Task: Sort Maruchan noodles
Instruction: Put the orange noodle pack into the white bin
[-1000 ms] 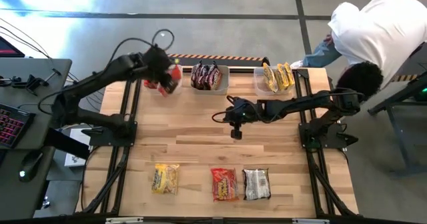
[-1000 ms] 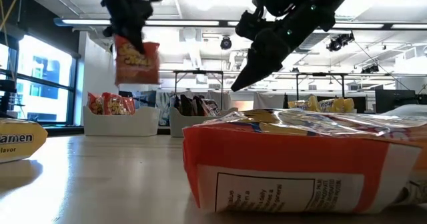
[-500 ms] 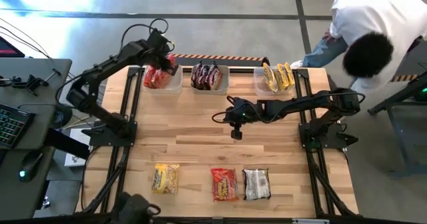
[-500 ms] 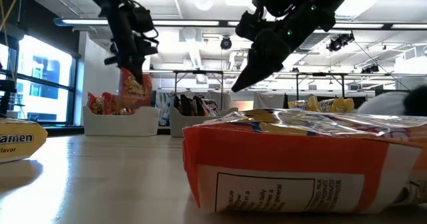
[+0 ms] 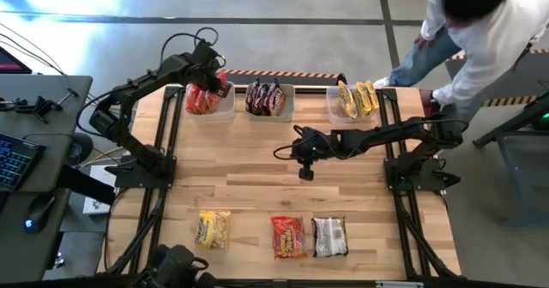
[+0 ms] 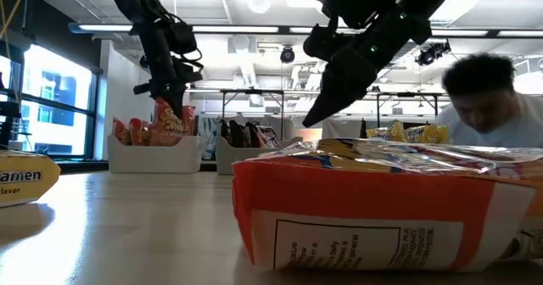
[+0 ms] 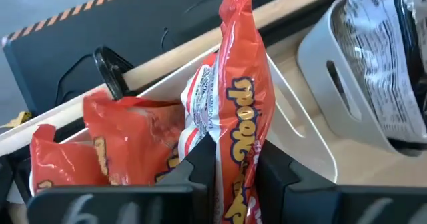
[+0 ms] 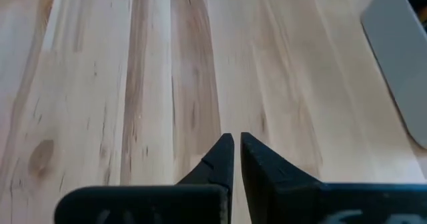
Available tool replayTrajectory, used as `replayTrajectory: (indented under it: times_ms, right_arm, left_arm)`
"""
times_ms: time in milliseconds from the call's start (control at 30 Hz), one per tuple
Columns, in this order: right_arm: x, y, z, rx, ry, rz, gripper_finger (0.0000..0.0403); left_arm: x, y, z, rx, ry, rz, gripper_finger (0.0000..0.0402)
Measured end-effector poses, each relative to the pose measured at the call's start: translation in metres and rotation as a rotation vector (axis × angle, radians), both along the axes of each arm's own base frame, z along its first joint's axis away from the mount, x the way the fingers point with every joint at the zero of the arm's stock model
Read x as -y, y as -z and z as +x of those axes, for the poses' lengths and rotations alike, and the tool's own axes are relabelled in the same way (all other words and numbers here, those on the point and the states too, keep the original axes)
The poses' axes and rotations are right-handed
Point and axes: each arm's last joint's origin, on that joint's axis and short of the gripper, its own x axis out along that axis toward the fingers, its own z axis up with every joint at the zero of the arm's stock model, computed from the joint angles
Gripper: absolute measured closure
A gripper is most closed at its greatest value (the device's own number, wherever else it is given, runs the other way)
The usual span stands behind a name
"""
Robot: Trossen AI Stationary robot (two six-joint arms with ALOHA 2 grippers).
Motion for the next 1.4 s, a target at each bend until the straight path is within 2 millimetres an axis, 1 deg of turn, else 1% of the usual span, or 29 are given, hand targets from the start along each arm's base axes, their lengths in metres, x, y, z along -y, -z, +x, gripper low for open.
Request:
replayTrajectory:
  times_ms: [300,667,733,800,933,1033,1400]
  right_arm:
    - [0.000,0.000,0.000,0.003,0.000,0.000,0.0392]
    - [0.000,0.000,0.000,0.003,-0.001,-0.002,0.0392]
    - [0.000,0.000,0.000,0.003,-0.001,-0.002,0.0392]
    - [0.000,0.000,0.000,0.003,-0.001,-0.002,0.0392]
    - [0.000,0.000,0.000,0.003,-0.001,-0.002,0.0392]
    - [0.000,0.000,0.000,0.003,-0.001,-0.002,0.0392]
    - [0.000,0.000,0.000,0.007,-0.004,-0.005,0.0392]
  left_arm:
    - [0.003,0.000,0.001,-0.008,-0.019,-0.021,0.0353]
    - [0.002,-0.001,0.001,0.018,-0.051,-0.014,0.0353]
    - [0.001,0.002,0.002,0.045,-0.055,-0.003,0.0353]
    - [0.001,0.011,0.001,0.073,-0.062,-0.018,0.0353]
    - [0.001,0.030,-0.005,0.080,-0.095,-0.025,0.0353]
    - [0.001,0.038,-0.009,0.067,-0.119,-0.015,0.0353]
    - [0.002,0.038,-0.008,0.026,-0.134,0.021,0.0353]
